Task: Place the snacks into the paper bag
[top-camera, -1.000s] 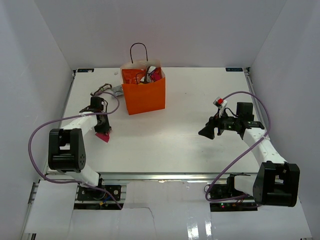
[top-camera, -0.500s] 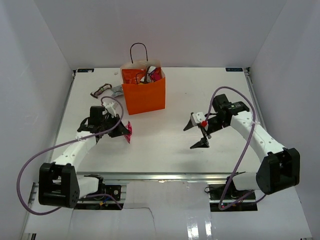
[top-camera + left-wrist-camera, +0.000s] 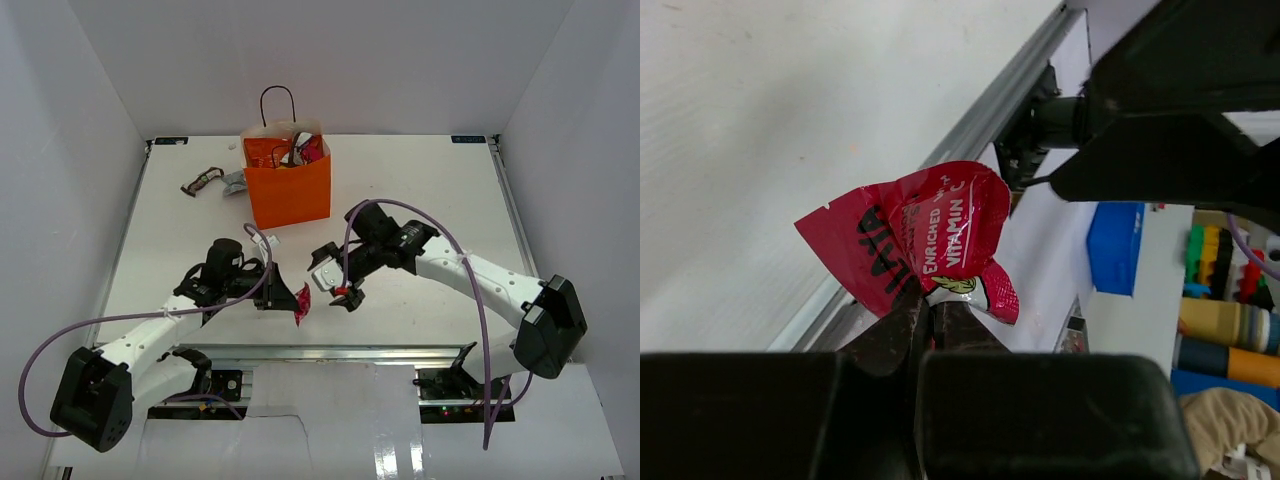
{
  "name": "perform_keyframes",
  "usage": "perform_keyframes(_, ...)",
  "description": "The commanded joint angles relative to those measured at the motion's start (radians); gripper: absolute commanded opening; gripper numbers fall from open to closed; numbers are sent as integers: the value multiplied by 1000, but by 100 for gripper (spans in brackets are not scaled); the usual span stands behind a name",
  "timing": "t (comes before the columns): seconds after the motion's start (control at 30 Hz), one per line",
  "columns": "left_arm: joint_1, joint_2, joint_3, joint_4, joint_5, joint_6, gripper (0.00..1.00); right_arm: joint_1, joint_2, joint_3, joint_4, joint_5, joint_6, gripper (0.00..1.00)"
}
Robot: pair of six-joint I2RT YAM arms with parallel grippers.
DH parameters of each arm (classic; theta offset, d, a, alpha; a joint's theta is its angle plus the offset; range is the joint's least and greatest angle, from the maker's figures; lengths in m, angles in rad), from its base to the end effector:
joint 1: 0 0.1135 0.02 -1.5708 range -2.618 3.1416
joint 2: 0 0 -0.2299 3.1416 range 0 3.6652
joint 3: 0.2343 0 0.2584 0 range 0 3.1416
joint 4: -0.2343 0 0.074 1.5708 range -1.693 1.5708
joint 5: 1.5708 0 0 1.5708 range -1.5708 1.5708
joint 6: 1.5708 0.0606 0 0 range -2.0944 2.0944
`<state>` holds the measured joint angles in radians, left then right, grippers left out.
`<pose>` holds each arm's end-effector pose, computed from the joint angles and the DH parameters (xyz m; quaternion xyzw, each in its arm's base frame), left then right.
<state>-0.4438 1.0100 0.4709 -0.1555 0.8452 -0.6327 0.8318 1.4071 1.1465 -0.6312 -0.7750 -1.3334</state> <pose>0.1900 -0.1405 0.1575 0.0953 0.8386 -0.5172 0.1418 0.1805 0.2610 0.2423 -0.8300 0.2983 0.2686 0.3871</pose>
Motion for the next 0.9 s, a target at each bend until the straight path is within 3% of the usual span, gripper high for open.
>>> perform_keyframes(0.0, -47, -1, -18, 115, 86, -79, 8, 77, 21, 36, 96, 106, 59, 95)
perform_keyframes(0.17, -96, 21, -14, 148, 84, -110, 8, 156, 49, 36, 104, 166, 43, 100)
perform_keyframes(0.37, -99, 27, -3, 183, 87, -116, 9, 199, 50, 15, 27, 161, -35, 80)
perform_keyframes(0.5, -98, 51, 3, 189, 95, -110, 10, 214, 50, -10, 21, 186, -47, 61)
perform_keyframes(0.67, -99, 56, 21, 186, 106, -101, 13, 216, 49, -28, 21, 232, -50, 48)
perform_keyframes(0.87, -98, 61, 55, 148, 107, -70, 27, 214, 33, -53, 41, 249, -24, 29)
